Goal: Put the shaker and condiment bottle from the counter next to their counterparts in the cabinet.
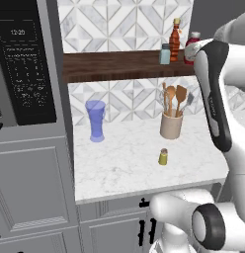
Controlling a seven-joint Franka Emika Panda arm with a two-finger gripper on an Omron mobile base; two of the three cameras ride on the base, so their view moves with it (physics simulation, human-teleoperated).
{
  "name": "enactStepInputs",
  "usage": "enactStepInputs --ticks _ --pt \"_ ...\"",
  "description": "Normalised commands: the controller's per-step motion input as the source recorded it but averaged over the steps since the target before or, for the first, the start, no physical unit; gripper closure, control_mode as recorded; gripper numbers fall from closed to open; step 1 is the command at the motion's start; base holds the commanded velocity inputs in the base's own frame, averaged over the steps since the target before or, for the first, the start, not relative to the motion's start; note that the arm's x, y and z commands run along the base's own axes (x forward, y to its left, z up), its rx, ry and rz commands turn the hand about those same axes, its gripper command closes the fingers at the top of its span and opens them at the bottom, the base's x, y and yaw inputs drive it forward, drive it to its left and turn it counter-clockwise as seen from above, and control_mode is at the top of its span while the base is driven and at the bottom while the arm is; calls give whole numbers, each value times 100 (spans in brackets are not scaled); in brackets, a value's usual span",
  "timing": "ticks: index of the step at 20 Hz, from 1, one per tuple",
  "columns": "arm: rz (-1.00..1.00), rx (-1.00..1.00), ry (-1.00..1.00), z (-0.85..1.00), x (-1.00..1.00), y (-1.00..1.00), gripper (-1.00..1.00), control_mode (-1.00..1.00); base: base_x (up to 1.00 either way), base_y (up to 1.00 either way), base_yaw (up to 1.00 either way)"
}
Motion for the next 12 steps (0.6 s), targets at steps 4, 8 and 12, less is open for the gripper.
enactStepInputs --ticks 4,8,12 --pt "-41 0 -10 -77 -21 38 -100 -100 0 0 0" --pt "-64 0 -11 -86 -4 58 -100 -100 0 0 0" --pt "-63 0 -16 -87 0 48 -100 -100 0 0 0"
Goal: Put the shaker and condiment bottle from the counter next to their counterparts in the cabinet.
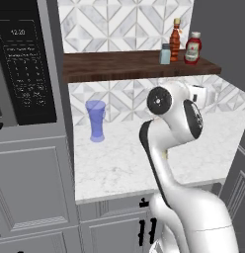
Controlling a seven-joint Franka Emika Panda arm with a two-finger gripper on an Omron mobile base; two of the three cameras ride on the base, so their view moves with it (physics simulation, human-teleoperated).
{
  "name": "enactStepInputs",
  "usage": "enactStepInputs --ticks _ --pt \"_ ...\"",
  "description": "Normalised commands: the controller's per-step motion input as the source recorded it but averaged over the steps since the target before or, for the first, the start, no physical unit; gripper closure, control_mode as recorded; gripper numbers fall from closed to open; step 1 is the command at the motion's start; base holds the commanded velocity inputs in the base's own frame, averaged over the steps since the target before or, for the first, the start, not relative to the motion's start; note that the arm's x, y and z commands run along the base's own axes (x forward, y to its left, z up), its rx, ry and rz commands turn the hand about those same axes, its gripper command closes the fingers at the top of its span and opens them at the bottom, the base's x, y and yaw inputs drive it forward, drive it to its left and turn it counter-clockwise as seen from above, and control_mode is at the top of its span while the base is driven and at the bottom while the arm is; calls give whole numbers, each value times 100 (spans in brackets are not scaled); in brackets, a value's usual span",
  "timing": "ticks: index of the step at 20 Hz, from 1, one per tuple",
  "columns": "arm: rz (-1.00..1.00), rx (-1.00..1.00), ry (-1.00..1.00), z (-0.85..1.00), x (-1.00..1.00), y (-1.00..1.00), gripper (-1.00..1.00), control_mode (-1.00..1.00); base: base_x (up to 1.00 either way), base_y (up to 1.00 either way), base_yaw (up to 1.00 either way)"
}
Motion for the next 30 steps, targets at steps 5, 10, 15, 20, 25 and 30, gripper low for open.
enactStepInputs --ticks 5,10,15,20,25,30 --pt "-46 0 -22 -52 9 46 -100 -100 0 0 0" --pt "-8 7 -7 -13 0 0 -100 -100 0 0 0" --pt "-2 61 -7 -73 0 0 -100 -100 0 0 0" --pt "-5 12 0 -27 0 0 -100 -100 0 0 0" --pt "-23 -14 -1 -87 2 -5 -100 -100 0 0 0" --pt "-33 -17 0 -84 24 -5 -100 -100 0 0 0"
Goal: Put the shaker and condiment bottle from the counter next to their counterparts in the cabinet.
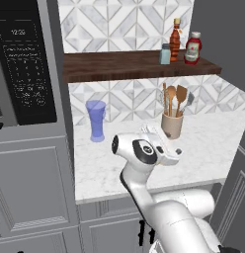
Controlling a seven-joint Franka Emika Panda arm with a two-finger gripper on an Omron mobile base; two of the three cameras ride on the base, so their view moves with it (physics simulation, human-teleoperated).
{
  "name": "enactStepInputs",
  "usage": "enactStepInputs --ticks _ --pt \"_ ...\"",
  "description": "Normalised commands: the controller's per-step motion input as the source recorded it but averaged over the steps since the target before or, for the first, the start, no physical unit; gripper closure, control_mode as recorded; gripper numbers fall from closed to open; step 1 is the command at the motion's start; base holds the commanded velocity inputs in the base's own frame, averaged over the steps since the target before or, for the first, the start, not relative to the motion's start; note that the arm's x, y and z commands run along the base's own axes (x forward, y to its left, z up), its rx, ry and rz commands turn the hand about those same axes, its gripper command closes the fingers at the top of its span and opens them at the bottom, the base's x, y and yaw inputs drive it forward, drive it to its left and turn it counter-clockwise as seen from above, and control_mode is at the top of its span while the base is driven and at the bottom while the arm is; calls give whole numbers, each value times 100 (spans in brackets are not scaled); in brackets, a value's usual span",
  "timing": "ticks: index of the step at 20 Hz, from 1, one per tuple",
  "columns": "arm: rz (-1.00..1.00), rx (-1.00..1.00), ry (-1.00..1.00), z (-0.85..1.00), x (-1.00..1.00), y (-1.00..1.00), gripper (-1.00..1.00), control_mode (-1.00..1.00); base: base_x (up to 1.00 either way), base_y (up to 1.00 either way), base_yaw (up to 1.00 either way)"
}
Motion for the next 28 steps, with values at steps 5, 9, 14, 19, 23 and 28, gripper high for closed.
enactStepInputs --ticks 5,9,14,19,23,28 --pt "-23 0 -8 -61 29 2 -100 -100 0 0 0" --pt "-5 0 -1 -8 13 0 -100 -100 0 0 0" --pt "0 0 -3 -41 39 0 -100 -100 0 0 0" --pt "0 3 -1 -46 31 -16 -100 -100 0 0 0" --pt "0 4 -1 -19 43 -20 -100 -100 0 0 0" --pt "-1 1 0 -7 57 -3 -100 -100 0 0 0"
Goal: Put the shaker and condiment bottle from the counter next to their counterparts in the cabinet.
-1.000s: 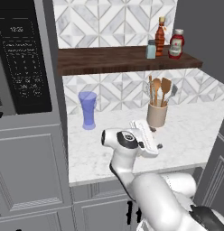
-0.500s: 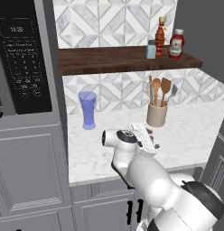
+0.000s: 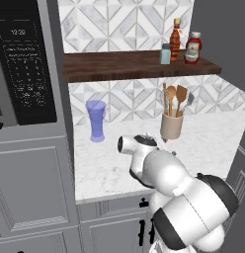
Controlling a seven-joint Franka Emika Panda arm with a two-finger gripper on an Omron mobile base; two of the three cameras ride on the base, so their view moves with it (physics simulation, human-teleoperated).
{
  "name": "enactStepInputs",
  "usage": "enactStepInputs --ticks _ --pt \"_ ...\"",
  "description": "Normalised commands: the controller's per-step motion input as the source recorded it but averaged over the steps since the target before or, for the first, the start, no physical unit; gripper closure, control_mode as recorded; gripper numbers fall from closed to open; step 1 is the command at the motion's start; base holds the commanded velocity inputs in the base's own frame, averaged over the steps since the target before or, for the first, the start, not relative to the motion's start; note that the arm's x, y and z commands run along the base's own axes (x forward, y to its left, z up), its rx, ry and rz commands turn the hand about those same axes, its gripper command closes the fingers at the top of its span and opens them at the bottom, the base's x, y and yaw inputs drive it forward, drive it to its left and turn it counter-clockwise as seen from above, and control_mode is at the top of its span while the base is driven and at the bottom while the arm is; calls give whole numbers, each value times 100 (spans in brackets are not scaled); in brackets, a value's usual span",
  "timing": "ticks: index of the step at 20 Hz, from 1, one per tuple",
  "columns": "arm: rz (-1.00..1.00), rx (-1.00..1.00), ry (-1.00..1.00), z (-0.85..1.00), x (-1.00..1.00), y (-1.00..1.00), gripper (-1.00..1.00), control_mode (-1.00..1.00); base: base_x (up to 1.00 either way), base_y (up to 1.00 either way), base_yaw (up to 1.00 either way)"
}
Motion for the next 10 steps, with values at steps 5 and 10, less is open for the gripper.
enactStepInputs --ticks 5,10 --pt "-6 0 -5 -39 14 0 -100 -100 0 0 0" --pt "-2 0 0 -14 -1 0 -100 -100 0 0 0"
